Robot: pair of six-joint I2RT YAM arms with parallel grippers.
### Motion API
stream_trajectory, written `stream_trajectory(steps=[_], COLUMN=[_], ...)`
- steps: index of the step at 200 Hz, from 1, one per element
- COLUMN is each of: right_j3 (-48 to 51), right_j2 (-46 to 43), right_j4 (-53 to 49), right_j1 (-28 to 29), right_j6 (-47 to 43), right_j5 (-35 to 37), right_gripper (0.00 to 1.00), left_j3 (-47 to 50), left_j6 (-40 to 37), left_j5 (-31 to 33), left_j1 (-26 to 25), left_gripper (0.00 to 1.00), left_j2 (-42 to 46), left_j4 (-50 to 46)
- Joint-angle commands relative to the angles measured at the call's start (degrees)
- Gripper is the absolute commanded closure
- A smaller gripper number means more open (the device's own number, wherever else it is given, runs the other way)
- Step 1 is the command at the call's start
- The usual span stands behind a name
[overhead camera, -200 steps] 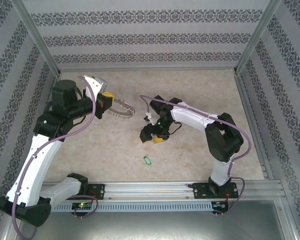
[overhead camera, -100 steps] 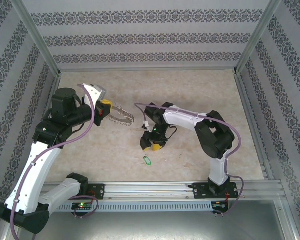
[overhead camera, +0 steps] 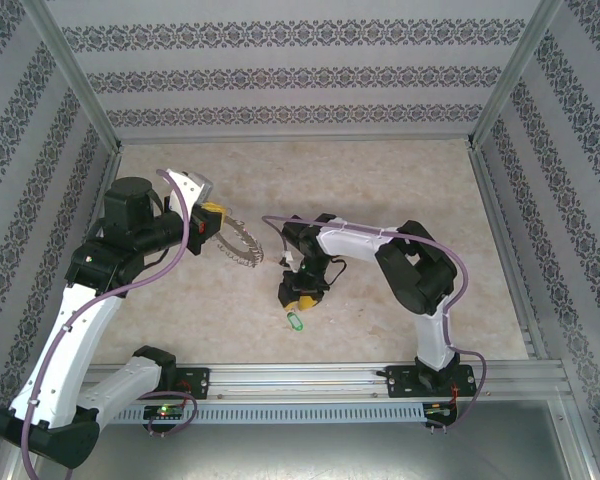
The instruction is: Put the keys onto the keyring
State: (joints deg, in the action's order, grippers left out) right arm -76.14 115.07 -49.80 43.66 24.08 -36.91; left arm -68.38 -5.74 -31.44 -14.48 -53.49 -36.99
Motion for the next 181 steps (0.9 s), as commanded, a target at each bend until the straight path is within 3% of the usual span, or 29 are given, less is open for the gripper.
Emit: stream_trajectory(steps=[1, 48, 181], right_j3=[0.73, 0.68, 1.4], right_j2=[0.81, 1.83, 2.18], right_j4=[0.4, 1.47, 2.65], right_j1=[0.29, 0.39, 0.74], right_j6=[0.79, 0.96, 1.31], right_j5=[0.26, -0.62, -0.71], right_gripper=[0.57, 0.7, 0.87], left_j3=[-1.58, -1.71, -1.8], left_j6=[0.26, 0.46, 0.29], left_j5=[-1.5, -1.78, -2.13], left_j1=[0.88, 0.95, 1.29], left_gripper=[1.0, 1.0, 1.0], left_j2=[1.2, 1.27, 2.17], left_j4=[0.01, -0.09, -1.77])
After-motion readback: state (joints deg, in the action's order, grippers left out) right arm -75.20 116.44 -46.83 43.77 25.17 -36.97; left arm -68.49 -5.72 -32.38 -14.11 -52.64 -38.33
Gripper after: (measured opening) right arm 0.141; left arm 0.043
